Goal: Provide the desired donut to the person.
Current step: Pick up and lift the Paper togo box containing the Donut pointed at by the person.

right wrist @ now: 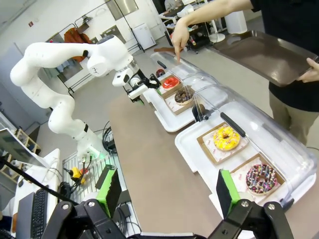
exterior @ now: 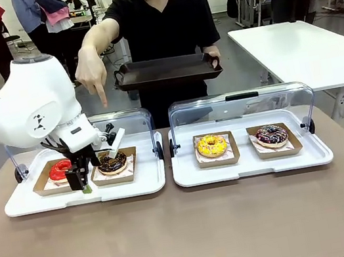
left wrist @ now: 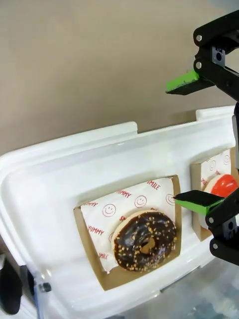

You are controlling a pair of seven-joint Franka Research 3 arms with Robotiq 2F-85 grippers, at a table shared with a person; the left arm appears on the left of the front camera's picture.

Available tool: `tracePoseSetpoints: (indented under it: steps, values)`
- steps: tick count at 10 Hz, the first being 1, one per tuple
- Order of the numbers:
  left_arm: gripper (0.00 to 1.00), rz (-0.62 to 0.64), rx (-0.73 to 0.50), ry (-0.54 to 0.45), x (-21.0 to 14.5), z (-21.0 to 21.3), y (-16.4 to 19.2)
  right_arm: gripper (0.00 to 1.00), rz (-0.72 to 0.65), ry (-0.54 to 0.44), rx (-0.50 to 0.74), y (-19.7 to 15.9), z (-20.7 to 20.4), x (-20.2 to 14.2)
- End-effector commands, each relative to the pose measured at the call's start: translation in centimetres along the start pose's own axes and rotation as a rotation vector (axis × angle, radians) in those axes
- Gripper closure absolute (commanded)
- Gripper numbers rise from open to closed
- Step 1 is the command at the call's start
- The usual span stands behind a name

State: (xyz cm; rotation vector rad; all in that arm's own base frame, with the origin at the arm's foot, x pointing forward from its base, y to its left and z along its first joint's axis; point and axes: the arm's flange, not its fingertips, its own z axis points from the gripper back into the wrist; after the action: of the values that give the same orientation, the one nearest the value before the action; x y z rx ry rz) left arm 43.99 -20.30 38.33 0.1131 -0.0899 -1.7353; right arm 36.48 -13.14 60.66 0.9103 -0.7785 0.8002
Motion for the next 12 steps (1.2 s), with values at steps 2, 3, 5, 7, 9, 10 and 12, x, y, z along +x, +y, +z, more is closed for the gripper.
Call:
tracePoseSetpoints:
  steps: [2,3,5,7,9,10,12]
  values:
    - [0.00,0.089,-0.017,-0.028,-2.0,-1.4,1.9,0.00,0.006,-0.011,0.012,0.0,0.1,0.0]
    - [0.00,0.114,-0.044,-0.050,-2.7,-1.9,2.4,0.00,0.006,-0.011,0.012,0.0,0.1,0.0]
    - [0.00,0.145,-0.069,-0.092,-3.8,-2.6,3.1,0.00,0.006,-0.011,0.012,0.0,0.1,0.0]
    - [0.00,0.164,-0.085,-0.126,-4.4,-2.9,3.5,0.00,0.006,-0.011,0.012,0.0,0.1,0.0]
    - [0.00,0.160,-0.105,-0.128,-4.3,-3.5,3.6,0.00,0.006,-0.011,0.012,0.0,0.1,0.0]
    - [0.00,0.157,-0.112,-0.125,-4.3,-3.7,3.7,0.00,0.006,-0.011,0.012,0.0,0.1,0.0]
    - [0.00,0.146,-0.129,-0.112,-3.9,-4.2,4.1,0.00,0.006,-0.011,0.012,0.0,0.1,0.0]
